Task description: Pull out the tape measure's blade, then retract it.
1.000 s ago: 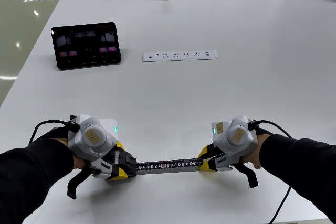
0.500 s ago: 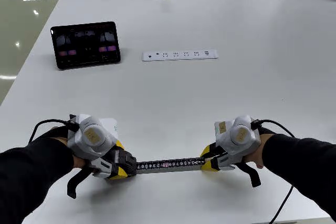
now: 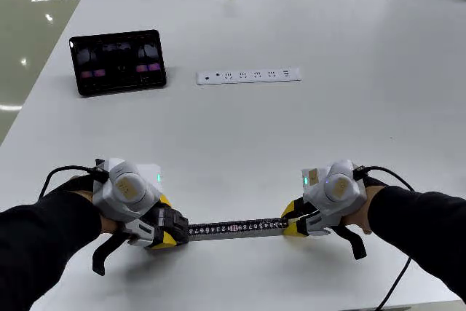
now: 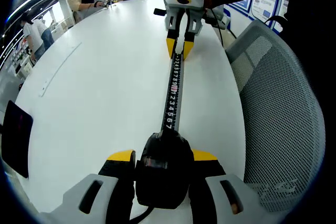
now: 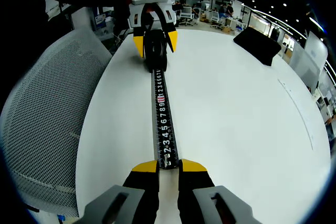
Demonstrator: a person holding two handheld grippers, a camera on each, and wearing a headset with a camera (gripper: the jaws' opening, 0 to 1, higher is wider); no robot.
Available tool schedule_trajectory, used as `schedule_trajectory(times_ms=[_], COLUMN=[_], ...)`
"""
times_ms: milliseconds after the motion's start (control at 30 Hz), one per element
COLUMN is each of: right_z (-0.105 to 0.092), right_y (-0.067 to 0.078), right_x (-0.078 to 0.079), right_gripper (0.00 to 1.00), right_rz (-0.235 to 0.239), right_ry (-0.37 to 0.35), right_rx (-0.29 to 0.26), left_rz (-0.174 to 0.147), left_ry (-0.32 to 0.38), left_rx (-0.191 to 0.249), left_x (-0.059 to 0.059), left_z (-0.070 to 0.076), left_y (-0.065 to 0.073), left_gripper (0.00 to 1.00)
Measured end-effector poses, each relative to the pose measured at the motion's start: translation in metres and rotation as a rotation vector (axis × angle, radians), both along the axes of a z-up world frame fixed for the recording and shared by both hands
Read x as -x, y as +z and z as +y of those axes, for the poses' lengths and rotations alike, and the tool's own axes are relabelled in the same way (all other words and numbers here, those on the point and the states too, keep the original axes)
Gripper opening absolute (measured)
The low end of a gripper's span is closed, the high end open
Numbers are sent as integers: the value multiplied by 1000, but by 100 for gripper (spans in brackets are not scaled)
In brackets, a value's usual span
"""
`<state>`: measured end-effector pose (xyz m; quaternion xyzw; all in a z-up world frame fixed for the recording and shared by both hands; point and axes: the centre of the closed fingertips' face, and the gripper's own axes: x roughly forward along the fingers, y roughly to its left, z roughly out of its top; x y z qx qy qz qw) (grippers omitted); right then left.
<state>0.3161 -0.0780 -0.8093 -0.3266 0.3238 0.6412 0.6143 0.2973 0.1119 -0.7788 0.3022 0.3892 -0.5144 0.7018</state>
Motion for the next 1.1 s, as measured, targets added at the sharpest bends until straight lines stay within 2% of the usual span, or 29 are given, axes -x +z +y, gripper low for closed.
schedule_trajectory(times_ms=[1100], right_z=[-25], right_y=[1], right_x=[-2], right_gripper=[9], right_rz=[4], right_ry=[-26], right_rx=[16], left_rz=[3], left_ry=[0], left_rx=[2], left_x=[2], left_z=[-1], left_y=[0], left_gripper=[34])
